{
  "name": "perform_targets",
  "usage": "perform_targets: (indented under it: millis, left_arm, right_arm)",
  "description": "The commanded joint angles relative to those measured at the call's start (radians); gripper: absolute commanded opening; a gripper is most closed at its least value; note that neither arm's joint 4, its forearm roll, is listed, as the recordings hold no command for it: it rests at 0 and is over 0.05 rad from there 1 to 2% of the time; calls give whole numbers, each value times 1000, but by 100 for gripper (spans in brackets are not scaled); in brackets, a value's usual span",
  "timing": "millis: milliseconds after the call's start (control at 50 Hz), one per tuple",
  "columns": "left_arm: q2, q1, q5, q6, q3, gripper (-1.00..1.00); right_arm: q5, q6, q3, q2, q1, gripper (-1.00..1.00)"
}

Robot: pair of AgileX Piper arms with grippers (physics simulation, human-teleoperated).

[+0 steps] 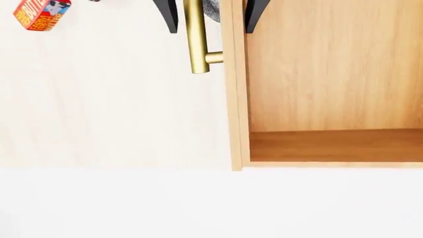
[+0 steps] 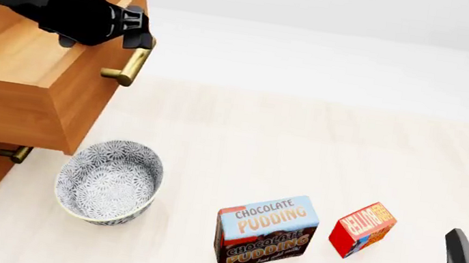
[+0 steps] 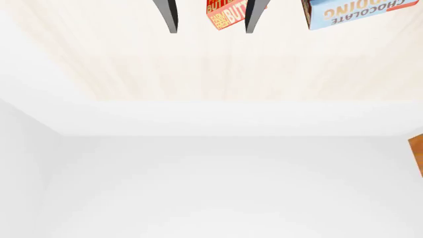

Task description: Put the butter at the back in the top drawer of the cabinet and close it.

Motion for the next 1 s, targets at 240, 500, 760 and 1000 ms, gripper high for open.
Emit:
perform_targets:
  millis: [240,500,760,1000]
  left_arm:
    - [81,-67,-15,0,8,100]
    - [79,-74,15,10,-26,100]
    - [48,-59,92,65,-101,100]
    - [12,-50,136,92,-134,100]
  right_arm:
    - [0,0,0,0,0,100]
    - [0,0,0,0,0,100]
    - [0,0,0,0,0,100]
    - [0,0,0,0,0,100]
